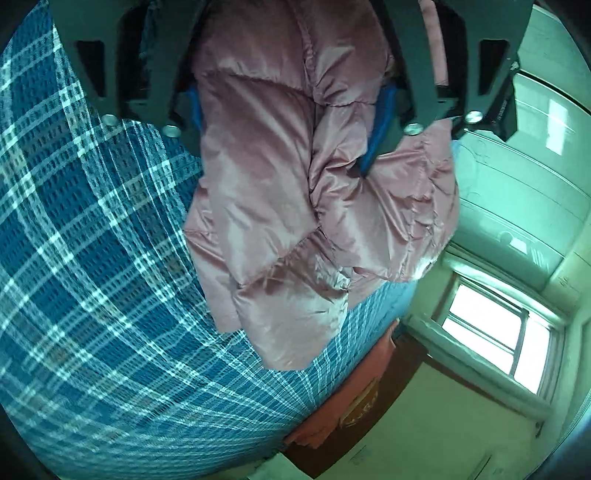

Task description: Fold large clothes

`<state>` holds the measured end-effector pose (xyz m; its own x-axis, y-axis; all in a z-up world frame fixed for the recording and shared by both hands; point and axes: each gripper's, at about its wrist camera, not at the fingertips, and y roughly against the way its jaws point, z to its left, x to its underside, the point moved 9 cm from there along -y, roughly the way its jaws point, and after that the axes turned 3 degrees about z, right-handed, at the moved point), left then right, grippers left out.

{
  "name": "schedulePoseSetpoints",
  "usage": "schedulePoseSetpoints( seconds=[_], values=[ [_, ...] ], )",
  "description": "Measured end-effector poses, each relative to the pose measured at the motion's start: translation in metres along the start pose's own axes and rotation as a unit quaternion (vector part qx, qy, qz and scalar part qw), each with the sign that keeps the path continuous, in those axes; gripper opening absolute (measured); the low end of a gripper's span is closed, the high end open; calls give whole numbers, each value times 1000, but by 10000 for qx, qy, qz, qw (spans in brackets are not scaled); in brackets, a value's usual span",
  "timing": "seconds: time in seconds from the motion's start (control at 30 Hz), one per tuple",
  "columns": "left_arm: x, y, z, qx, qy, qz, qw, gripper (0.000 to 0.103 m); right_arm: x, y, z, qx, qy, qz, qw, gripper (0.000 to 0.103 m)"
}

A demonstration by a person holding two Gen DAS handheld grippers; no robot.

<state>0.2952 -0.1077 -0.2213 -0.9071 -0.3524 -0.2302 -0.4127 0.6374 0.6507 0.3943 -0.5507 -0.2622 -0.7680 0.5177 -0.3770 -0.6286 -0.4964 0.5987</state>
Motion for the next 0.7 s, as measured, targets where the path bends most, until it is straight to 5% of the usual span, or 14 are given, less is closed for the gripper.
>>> schedulePoseSetpoints(
  seconds=[0.13, 0.43, 0.7],
  values=[
    [1, -5, -5, -91, -141, -35, 9999, 70, 4, 1, 0, -278, -54, 64, 9996, 49],
    [2, -12, -17, -186, -252, 26, 9995, 77, -7, -15, -2, -413, 86, 109, 9990, 57],
    [6, -5, -35, -72, -547, -41, 9985, 43, -1, -11, 8, -1038, -157, -14, 9945, 35]
  ],
)
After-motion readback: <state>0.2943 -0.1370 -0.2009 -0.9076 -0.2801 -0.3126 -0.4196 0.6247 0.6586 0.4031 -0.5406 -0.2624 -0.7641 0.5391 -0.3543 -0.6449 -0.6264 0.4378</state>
